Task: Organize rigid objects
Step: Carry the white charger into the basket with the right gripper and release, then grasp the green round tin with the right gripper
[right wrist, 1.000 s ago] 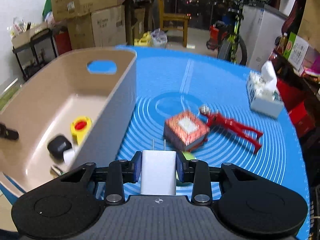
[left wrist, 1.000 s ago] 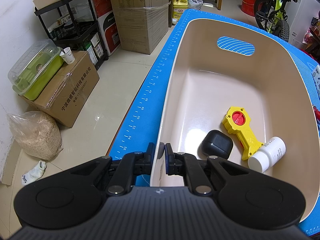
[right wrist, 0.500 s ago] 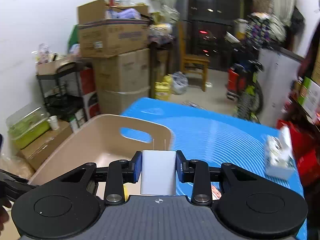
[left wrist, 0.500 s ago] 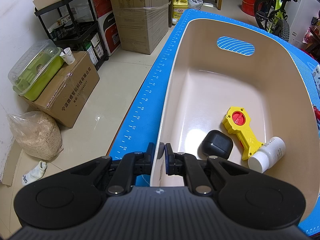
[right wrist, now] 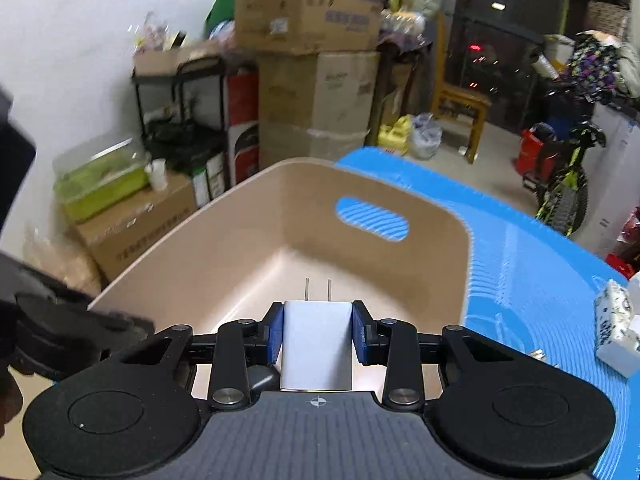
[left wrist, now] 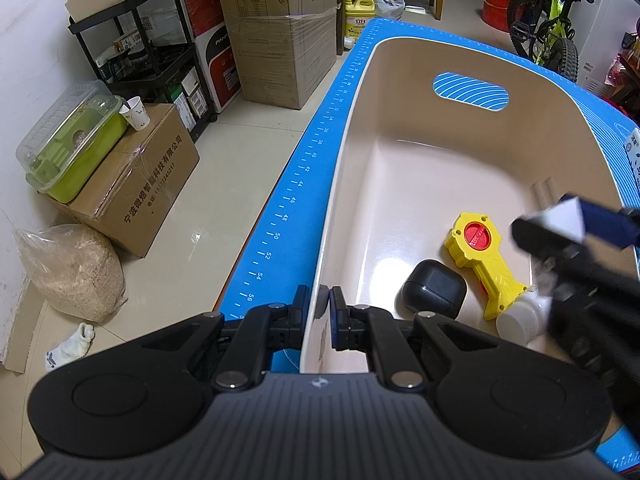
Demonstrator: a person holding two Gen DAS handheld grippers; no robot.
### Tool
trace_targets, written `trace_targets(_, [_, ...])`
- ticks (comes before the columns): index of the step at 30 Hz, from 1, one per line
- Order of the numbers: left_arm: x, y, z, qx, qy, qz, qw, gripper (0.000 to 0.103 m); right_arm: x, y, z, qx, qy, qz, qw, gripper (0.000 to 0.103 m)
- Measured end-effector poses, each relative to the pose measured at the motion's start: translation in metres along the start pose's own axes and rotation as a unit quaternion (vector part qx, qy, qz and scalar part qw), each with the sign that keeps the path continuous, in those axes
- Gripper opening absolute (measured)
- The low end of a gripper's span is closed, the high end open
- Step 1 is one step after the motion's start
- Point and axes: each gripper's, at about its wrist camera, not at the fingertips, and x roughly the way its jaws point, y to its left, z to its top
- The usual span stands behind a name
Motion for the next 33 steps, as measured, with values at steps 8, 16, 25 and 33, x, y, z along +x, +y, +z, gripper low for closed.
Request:
trace_targets(8, [0.000, 0.000, 0.000, 0.000, 0.000, 0.000, 1.0000, 0.012, 0.022, -0.003, -0.013, 0.012, 0.063, 0.011, 0.998, 0.042])
trace_targets(16, [0.000, -0.001, 0.003, 0.001, 0.000, 0.001, 1.0000, 0.012, 0.008, -0.015, -0.014, 0.023, 0.046, 0.028, 0.998, 0.065])
trace_targets(25, [0.000, -0.002, 0.003, 0.000, 0.000, 0.001, 1.0000, 0.012, -0.029, -0.055, -0.009, 0.064, 0.005, 0.013, 0.998, 0.074])
trace_targets(33, [0.000, -0.002, 0.003, 0.000, 0.000, 0.001, 1.0000, 0.012, -0.048, -0.114, -0.029, 0.097, 0.004, -0.040, 0.994, 0.077])
